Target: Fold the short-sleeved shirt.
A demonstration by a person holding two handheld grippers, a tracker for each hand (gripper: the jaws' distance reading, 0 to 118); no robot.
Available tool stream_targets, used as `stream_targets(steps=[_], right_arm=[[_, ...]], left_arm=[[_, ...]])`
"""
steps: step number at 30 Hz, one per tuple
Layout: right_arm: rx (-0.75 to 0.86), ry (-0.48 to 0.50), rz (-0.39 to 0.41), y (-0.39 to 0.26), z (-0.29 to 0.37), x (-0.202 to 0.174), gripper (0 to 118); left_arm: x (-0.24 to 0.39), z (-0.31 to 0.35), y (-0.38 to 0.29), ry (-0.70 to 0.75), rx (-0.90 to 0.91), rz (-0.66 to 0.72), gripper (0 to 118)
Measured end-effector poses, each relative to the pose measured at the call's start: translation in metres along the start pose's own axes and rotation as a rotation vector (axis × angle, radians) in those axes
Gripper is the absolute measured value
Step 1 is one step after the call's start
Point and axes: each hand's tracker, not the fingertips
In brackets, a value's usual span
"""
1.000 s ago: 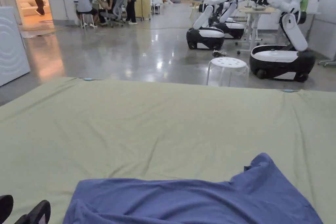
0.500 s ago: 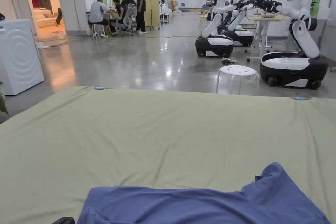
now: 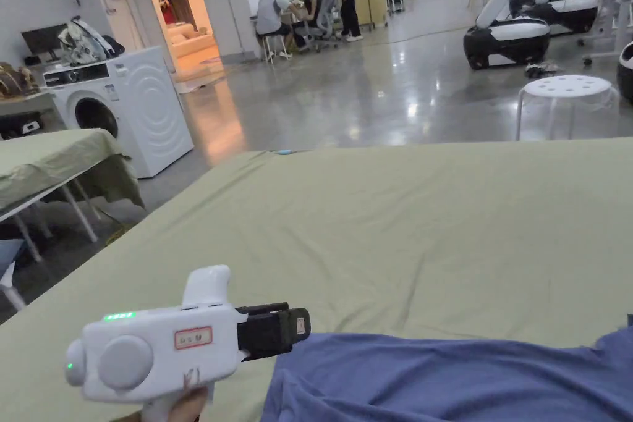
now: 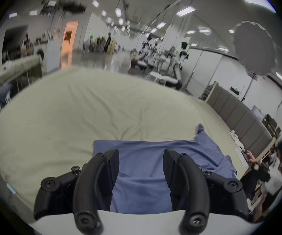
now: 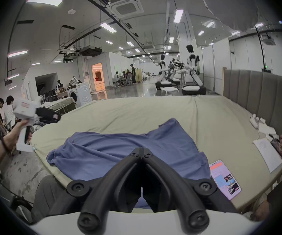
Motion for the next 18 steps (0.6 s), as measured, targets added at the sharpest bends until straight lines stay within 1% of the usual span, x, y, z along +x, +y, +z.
stream_targets(steps=[1, 2, 5, 8, 11, 13, 14, 16, 17, 18], right_arm=[[-0.012, -0.004, -0.01, -0.003, -0.001, 0.005, 0], [-0.021, -0.013, -0.019, -0.005, -0.002, 0.009, 0], [-0.049, -0.05, -0.035, -0.011, -0.005, 0.018, 0], [-0.08, -0.075, -0.071, -0.017, -0.006, 0.031, 0], [-0.094, -0.091, -0.079, -0.021, -0.006, 0.04, 0], [-0.111, -0.102, -0.081, -0.024, -0.007, 0.044, 0], [-0.122, -0.107, -0.081, -0.025, -0.007, 0.046, 0], [-0.128, -0.111, -0.077, -0.027, -0.006, 0.048, 0], [-0.13, -0.111, -0.077, -0.024, -0.009, 0.041, 0], [-0.135, -0.108, -0.081, -0.023, -0.012, 0.043, 0]], left_arm=[[-0.012, -0.024, 0.009, 0.044, -0.052, 0.012, 53], [-0.005, -0.042, 0.013, 0.104, -0.091, -0.001, 53], [-0.029, -0.095, 0.027, 0.182, -0.197, 0.001, 53], [-0.039, -0.13, 0.025, 0.193, -0.265, 0.062, 53], [-0.039, -0.157, 0.021, 0.231, -0.336, -0.008, 52], [-0.039, -0.173, 0.016, 0.265, -0.396, -0.017, 49], [-0.036, -0.173, 0.015, 0.263, -0.377, -0.012, 44], [-0.028, -0.171, 0.015, 0.281, -0.351, -0.044, 13], [-0.023, -0.173, 0.014, 0.272, -0.354, -0.062, 10], [-0.022, -0.173, 0.011, 0.24, -0.362, -0.069, 9]])
